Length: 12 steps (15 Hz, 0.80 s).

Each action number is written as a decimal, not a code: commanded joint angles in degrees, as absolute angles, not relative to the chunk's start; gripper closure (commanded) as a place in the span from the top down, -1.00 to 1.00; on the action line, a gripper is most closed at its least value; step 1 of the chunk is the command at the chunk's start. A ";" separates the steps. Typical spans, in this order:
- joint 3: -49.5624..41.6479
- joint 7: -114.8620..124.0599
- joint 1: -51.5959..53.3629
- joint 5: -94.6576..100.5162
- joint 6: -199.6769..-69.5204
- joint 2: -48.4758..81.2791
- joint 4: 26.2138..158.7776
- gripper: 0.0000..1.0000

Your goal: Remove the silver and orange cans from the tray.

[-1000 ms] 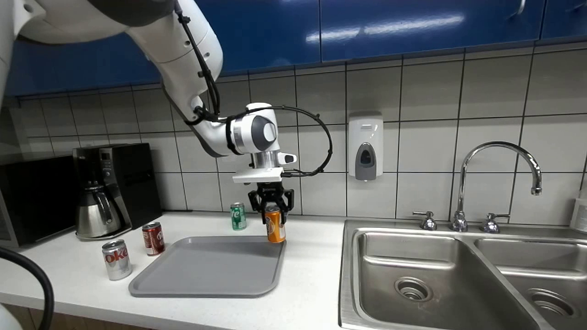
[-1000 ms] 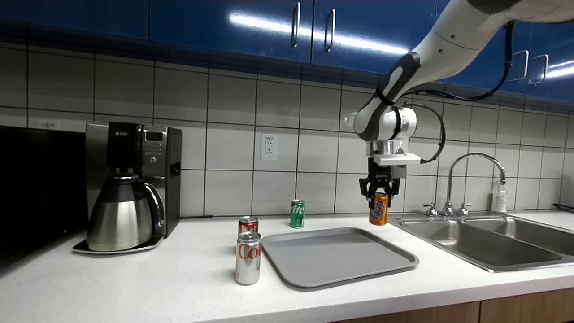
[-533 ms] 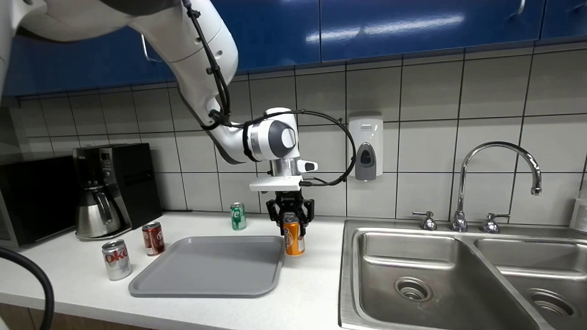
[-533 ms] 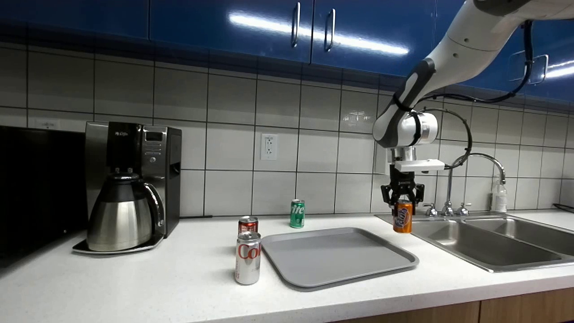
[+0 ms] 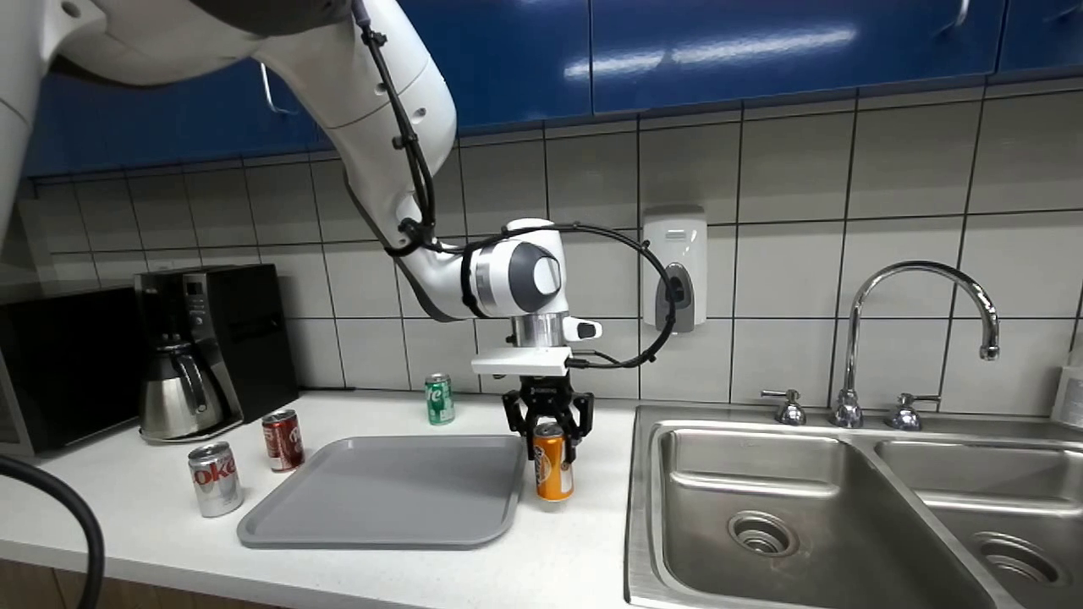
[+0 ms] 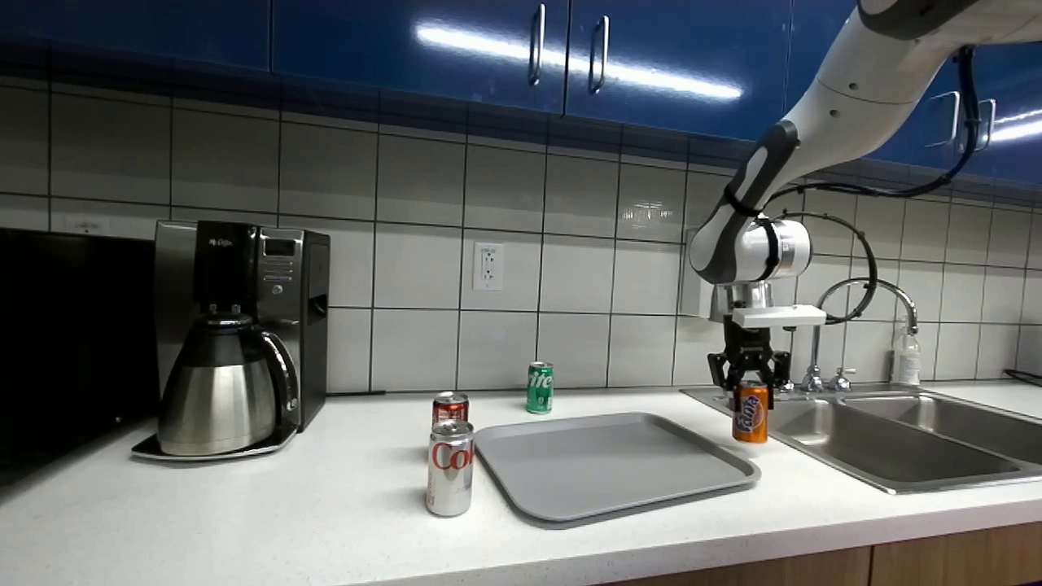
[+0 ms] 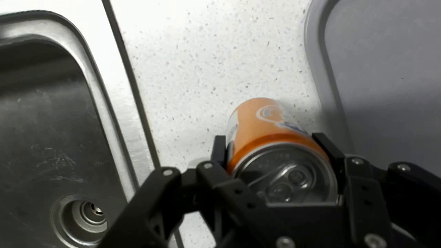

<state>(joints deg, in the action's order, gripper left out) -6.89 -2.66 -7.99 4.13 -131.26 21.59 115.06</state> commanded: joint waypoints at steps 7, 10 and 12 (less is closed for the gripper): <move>-6.56 -6.41 -9.96 2.63 -134.28 21.53 116.31 -0.23; -6.11 -7.50 -9.92 1.96 -135.42 21.82 116.55 -0.23; -5.86 -7.99 -9.89 1.68 -135.96 21.90 116.72 -0.23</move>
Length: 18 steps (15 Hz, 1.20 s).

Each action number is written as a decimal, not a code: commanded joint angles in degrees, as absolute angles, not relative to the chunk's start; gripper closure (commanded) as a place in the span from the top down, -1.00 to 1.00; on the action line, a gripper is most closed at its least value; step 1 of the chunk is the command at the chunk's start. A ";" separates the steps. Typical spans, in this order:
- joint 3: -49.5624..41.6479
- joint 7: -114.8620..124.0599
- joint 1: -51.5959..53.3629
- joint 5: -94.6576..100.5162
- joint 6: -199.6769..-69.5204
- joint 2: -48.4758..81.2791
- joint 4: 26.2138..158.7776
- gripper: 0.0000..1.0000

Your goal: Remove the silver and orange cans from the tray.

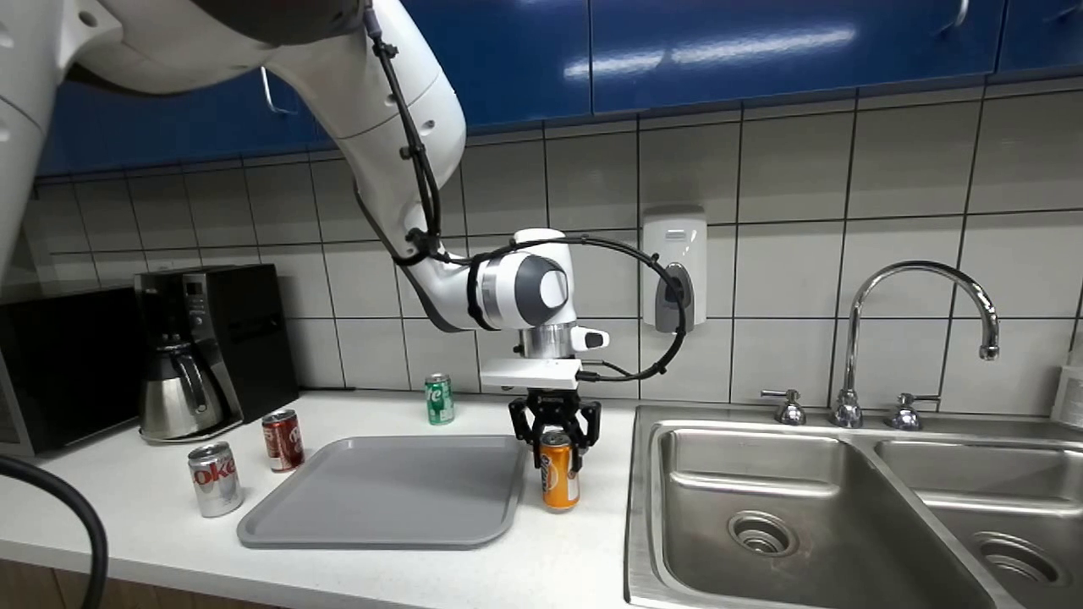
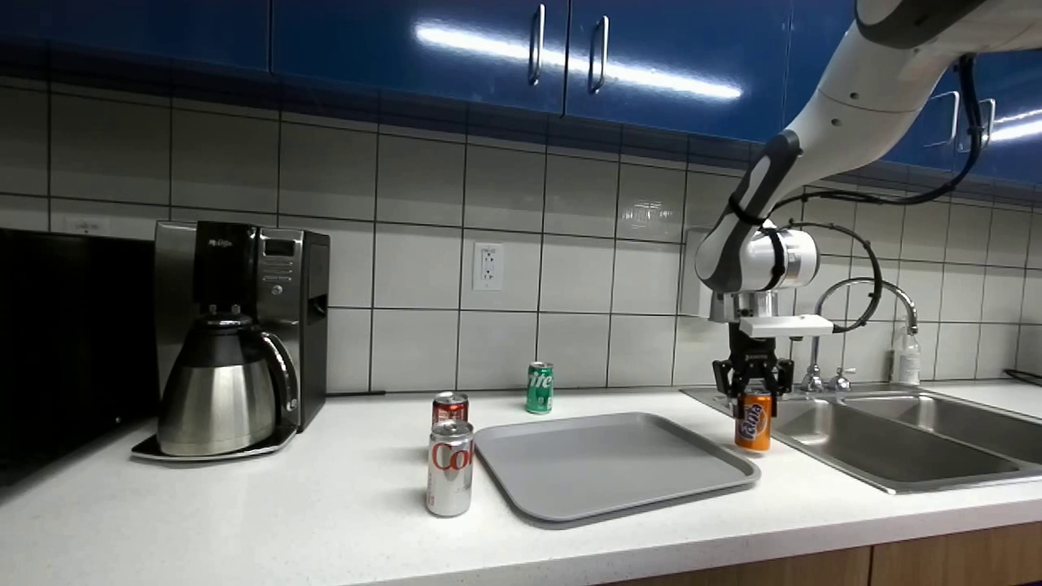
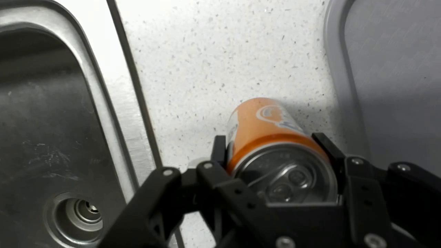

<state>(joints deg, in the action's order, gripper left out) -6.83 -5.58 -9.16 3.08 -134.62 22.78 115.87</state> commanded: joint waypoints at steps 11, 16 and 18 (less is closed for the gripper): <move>-5.10 -8.32 -9.58 1.46 -135.88 22.38 116.88 0.50; -5.28 -7.77 -9.13 2.00 -134.63 20.32 117.71 1.00; -5.44 -7.51 -8.68 2.59 -134.89 18.26 118.74 1.00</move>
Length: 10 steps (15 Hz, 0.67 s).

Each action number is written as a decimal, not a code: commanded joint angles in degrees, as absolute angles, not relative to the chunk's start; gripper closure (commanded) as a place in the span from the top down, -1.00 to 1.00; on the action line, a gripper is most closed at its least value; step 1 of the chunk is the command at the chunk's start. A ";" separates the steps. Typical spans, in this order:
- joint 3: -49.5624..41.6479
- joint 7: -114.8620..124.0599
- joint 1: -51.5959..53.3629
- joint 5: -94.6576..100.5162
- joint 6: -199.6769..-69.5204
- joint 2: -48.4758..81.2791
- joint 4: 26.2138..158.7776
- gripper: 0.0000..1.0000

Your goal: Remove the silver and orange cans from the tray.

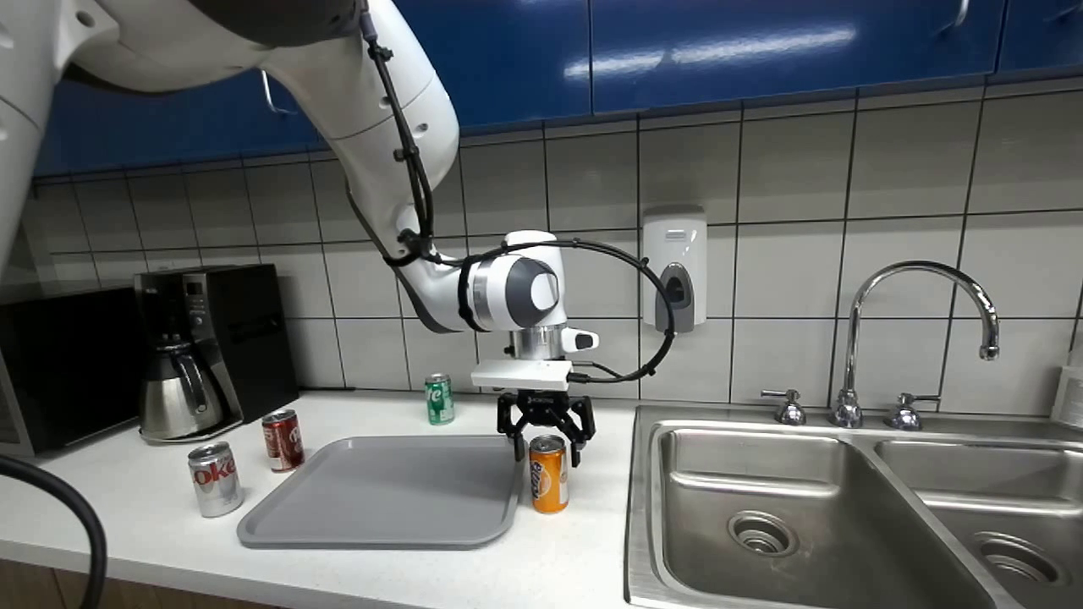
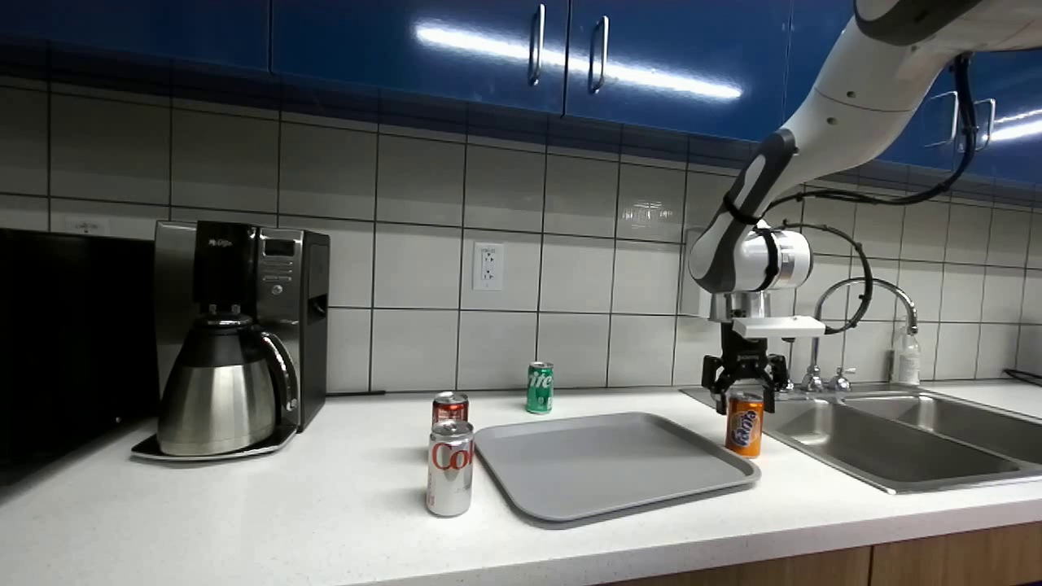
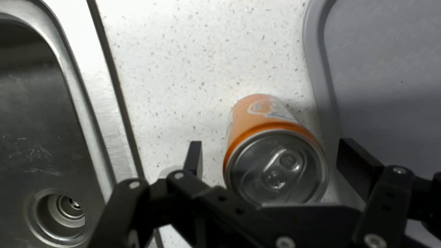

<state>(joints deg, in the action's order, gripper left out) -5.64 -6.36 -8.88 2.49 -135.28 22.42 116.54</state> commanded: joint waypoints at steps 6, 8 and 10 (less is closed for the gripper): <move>-5.94 -5.26 -6.51 5.02 -135.09 11.38 122.58 1.00; -5.91 -4.67 -5.79 6.13 -135.19 8.78 124.69 1.00; -5.68 -4.30 -5.20 6.89 -135.53 6.51 126.90 1.00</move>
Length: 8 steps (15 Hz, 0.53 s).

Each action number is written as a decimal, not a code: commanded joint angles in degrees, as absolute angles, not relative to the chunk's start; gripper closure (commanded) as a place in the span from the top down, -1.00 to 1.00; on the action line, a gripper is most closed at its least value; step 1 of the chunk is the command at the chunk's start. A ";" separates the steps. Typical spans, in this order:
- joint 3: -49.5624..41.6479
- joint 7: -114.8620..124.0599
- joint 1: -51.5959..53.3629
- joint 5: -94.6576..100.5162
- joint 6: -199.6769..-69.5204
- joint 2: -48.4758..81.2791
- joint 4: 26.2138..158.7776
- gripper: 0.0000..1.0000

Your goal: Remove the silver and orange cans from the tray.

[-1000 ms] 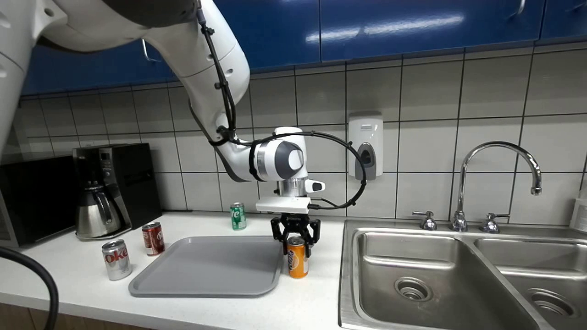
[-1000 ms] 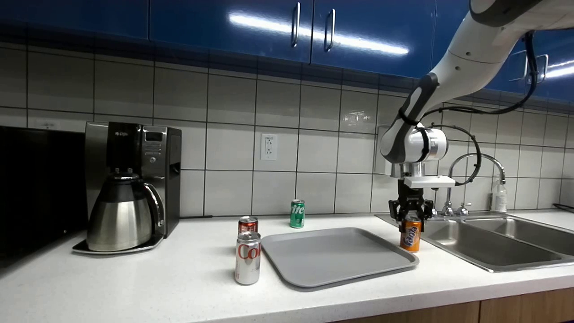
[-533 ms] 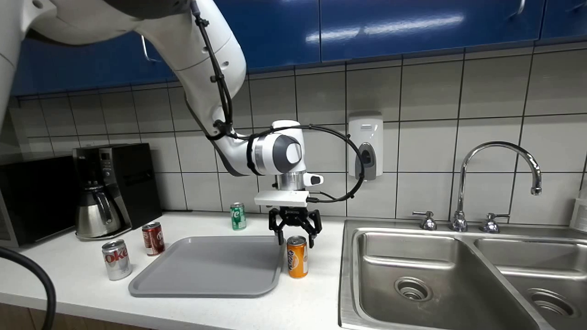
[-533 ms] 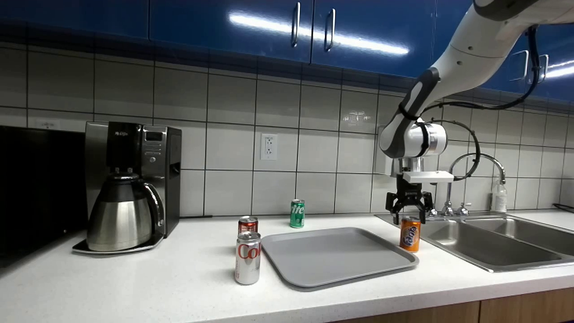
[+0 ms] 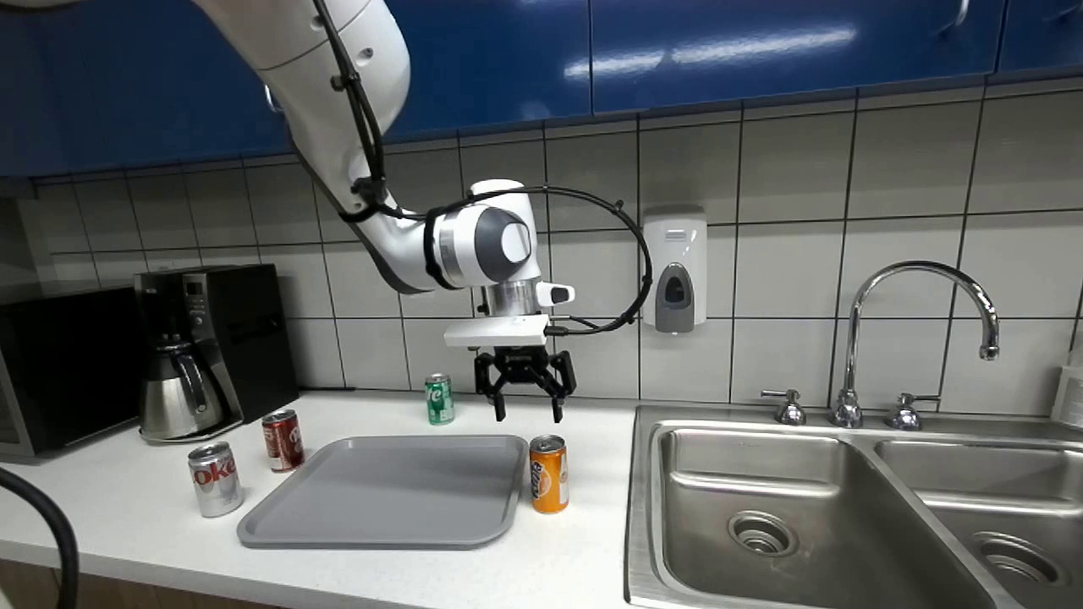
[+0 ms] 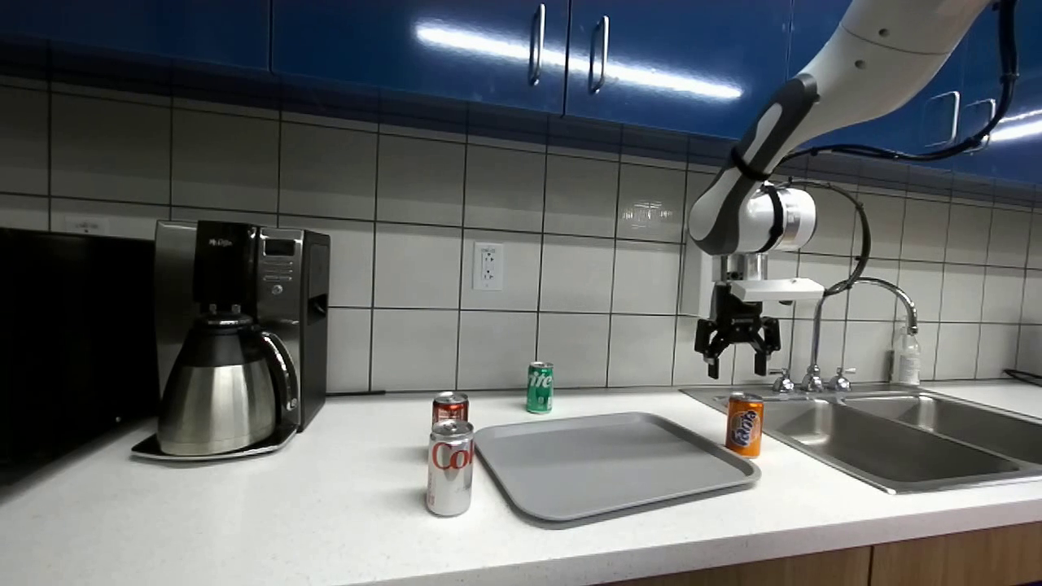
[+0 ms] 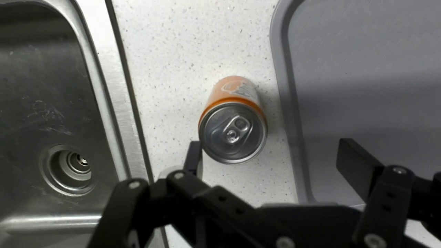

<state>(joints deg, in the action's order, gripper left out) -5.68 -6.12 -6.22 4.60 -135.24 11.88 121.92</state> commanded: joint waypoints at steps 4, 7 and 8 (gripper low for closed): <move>-5.38 -0.98 -4.00 7.97 -136.29 3.30 131.16 1.00; -5.13 1.78 -3.22 8.71 -135.80 0.98 134.25 1.00; -5.02 2.36 -3.01 8.78 -135.80 0.05 135.28 1.00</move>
